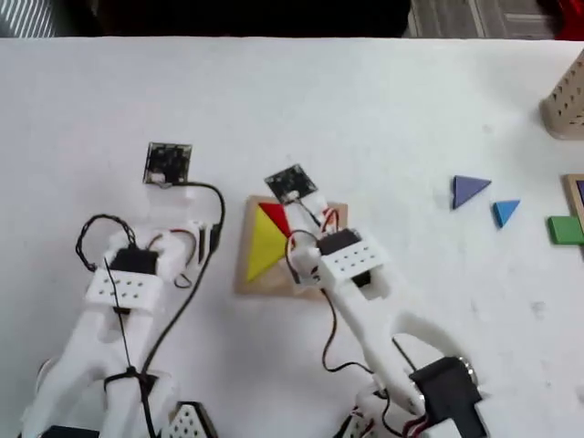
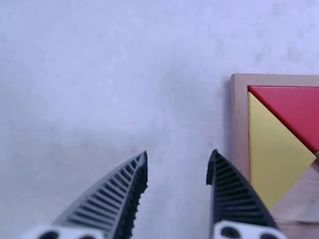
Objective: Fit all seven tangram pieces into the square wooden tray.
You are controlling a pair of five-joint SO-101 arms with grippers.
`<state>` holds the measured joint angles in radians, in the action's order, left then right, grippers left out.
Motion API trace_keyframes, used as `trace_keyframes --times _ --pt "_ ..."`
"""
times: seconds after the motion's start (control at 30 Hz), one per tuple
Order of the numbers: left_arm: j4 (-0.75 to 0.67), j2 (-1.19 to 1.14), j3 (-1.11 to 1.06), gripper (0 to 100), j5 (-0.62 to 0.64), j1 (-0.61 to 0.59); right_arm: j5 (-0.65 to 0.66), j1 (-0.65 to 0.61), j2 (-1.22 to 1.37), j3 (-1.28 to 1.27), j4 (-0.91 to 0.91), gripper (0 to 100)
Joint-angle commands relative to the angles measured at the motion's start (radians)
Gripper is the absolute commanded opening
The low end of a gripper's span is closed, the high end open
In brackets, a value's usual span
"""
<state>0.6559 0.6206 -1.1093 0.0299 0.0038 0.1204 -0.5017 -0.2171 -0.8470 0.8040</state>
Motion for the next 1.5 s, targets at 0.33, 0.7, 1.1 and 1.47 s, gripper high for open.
trace_keyframes --times 0.33,0.7,1.1,1.47 --pt "-0.012 0.025 0.055 21 0.011 0.016 0.011 0.225 -0.124 0.100 0.124 1.7" --pt "0.029 0.027 0.055 21 0.009 0.104 0.127 0.866 -0.522 -0.135 0.246 2.0" --pt "0.193 0.018 0.293 21 0.026 0.325 0.124 0.940 -0.443 -0.250 0.012 2.1" --pt "0.226 0.016 0.488 34 0.227 0.558 0.124 0.940 -0.412 -0.250 -0.015 2.1"
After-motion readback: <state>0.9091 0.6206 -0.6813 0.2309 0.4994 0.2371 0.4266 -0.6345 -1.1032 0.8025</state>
